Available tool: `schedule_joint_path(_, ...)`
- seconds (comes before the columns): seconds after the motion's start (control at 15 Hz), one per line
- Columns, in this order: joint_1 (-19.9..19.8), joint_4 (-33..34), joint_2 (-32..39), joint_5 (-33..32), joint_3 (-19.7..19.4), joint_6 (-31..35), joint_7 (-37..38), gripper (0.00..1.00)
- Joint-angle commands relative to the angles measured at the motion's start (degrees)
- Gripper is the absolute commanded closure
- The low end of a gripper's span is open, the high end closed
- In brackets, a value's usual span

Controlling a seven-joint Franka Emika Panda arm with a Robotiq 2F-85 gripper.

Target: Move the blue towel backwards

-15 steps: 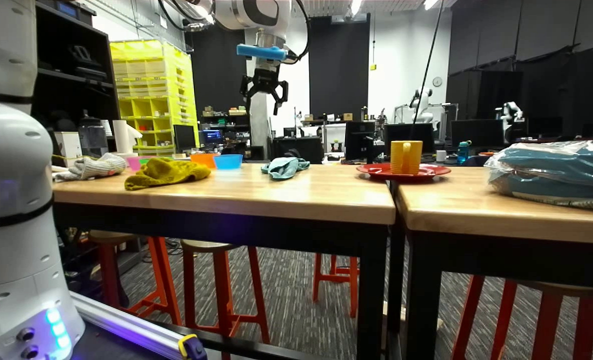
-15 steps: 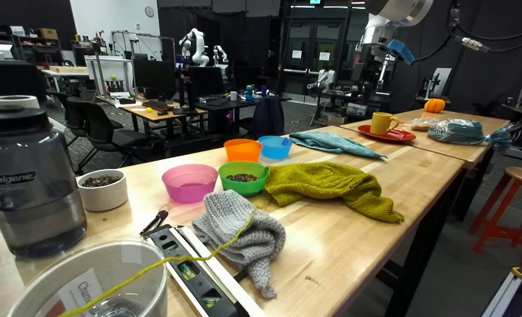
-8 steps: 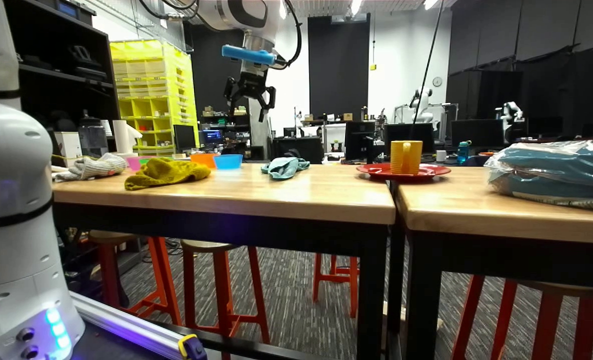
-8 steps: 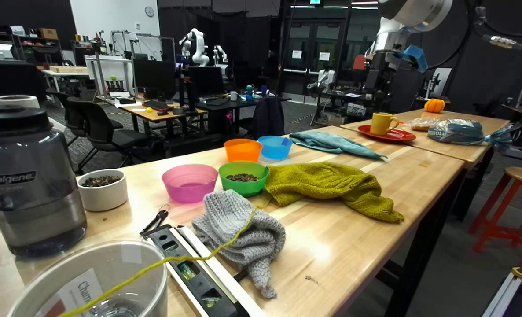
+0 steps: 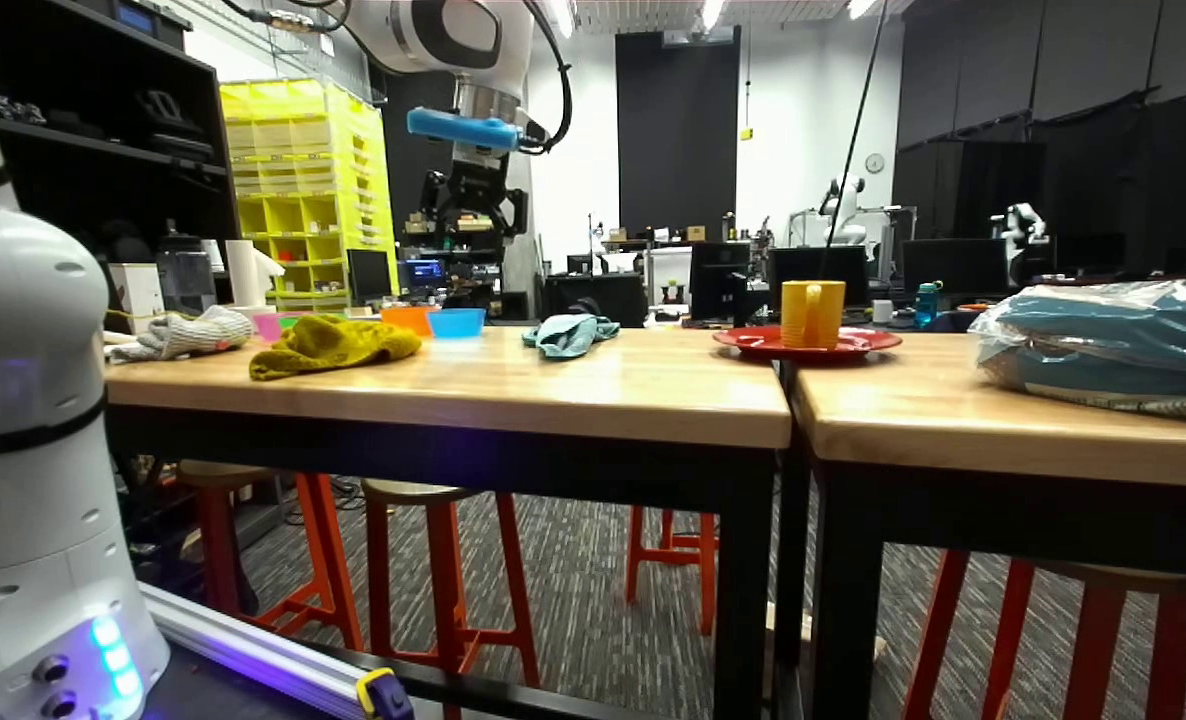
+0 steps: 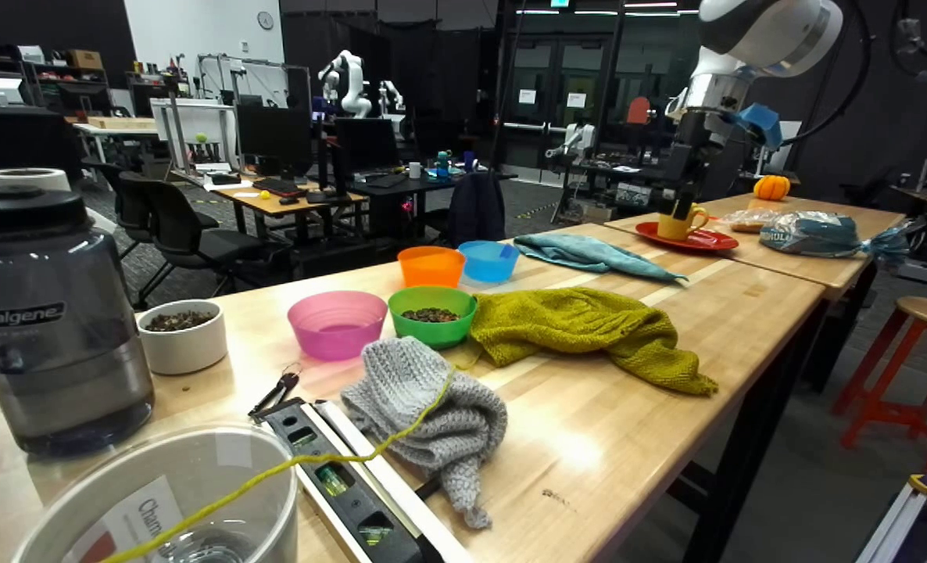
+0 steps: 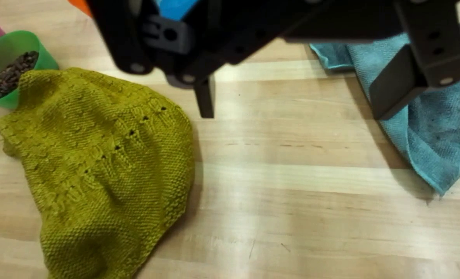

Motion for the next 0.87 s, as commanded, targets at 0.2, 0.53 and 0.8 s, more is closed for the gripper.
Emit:
schedule_joint_path(0.2, 2.57, -14.16, -10.86, -1.47, -0.57, 8.71, 4.35, 0.0)
schedule_joint_path(0.53, 3.96, -21.69, -15.38, -3.54, -0.05, 14.07, 8.4, 0.0)
schedule_joint_path(0.8, 4.82, -26.2, -19.27, -4.88, -0.53, 15.12, 9.45, 0.0)
